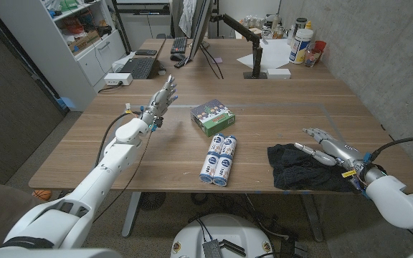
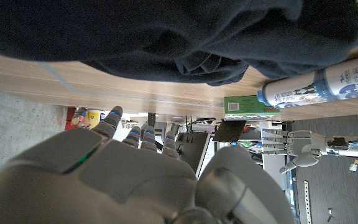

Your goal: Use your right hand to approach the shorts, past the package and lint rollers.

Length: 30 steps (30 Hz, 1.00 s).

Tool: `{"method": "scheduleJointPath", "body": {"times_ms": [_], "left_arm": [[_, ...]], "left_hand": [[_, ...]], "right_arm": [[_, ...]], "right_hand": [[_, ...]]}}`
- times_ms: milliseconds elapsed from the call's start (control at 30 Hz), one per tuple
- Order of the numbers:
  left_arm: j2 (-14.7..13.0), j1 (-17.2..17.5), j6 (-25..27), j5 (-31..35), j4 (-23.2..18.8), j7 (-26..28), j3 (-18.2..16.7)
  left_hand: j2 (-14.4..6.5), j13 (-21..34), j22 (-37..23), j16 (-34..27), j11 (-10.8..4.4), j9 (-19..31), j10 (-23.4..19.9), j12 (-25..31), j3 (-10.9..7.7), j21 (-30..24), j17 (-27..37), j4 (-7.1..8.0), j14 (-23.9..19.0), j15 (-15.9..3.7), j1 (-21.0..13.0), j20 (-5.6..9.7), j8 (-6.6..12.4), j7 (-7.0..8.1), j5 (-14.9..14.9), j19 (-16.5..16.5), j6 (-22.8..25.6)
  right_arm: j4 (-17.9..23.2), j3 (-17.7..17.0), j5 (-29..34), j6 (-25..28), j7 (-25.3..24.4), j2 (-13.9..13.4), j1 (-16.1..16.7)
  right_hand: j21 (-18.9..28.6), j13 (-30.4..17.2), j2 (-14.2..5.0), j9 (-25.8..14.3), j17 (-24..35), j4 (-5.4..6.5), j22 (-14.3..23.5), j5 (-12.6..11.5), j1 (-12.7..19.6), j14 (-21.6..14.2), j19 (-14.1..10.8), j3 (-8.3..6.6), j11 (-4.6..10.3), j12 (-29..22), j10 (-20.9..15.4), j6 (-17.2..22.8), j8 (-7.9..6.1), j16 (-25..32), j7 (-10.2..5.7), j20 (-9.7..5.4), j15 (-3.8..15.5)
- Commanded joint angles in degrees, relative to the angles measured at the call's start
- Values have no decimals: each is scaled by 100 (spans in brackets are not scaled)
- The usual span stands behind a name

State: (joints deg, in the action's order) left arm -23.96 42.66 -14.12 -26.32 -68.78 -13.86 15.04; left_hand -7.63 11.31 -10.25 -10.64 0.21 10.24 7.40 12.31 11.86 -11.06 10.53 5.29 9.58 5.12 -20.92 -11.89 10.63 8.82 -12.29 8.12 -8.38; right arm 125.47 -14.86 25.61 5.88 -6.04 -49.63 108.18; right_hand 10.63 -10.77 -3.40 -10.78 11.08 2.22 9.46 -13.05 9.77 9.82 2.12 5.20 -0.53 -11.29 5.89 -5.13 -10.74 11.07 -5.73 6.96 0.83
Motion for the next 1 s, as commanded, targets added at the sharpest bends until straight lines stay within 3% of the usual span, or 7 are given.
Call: {"method": "scheduleJointPath", "body": {"times_ms": [33,733,833,1000], "left_arm": [[-38,20,49,29,-72,25,9],[-19,-18,0,22,-31,-19,29],[-18,-23,13,20,-37,-26,37],[-26,-24,28,23,-47,-33,43]], "left_hand": [[11,12,-21,-41,6,12,-26,38,-18,-26,30,21,345,22,-44,-33,45,-27,6,30,24],[15,12,-20,-40,1,12,-31,38,-18,-27,30,21,350,17,-43,-33,41,-33,6,28,31],[16,12,-20,-41,4,12,-34,39,-17,-27,30,21,348,15,-43,-33,40,-32,6,29,32],[17,12,-20,-41,-13,12,-30,37,-17,-27,30,21,348,18,-42,-33,39,-36,5,29,33]], "right_arm": [[-36,109,34,32,-110,-57,25],[128,74,134,289,-187,-44,256],[115,88,132,295,-201,-40,247],[98,107,128,300,-210,-54,242]], "right_hand": [[-19,-32,20,-34,7,-9,19,32,49,445,38,52,16,32,71,-41,14,-4,-15,23,-20],[-18,-32,2,-34,6,-14,19,33,60,466,61,48,12,32,116,-34,-13,0,-34,16,-8],[-13,-32,1,-36,7,-17,19,36,61,475,66,53,2,20,122,207,-109,6,-53,19,-12],[-15,-31,-2,-35,7,-17,19,36,62,478,74,53,11,16,120,211,-107,7,-67,15,-9]]}}
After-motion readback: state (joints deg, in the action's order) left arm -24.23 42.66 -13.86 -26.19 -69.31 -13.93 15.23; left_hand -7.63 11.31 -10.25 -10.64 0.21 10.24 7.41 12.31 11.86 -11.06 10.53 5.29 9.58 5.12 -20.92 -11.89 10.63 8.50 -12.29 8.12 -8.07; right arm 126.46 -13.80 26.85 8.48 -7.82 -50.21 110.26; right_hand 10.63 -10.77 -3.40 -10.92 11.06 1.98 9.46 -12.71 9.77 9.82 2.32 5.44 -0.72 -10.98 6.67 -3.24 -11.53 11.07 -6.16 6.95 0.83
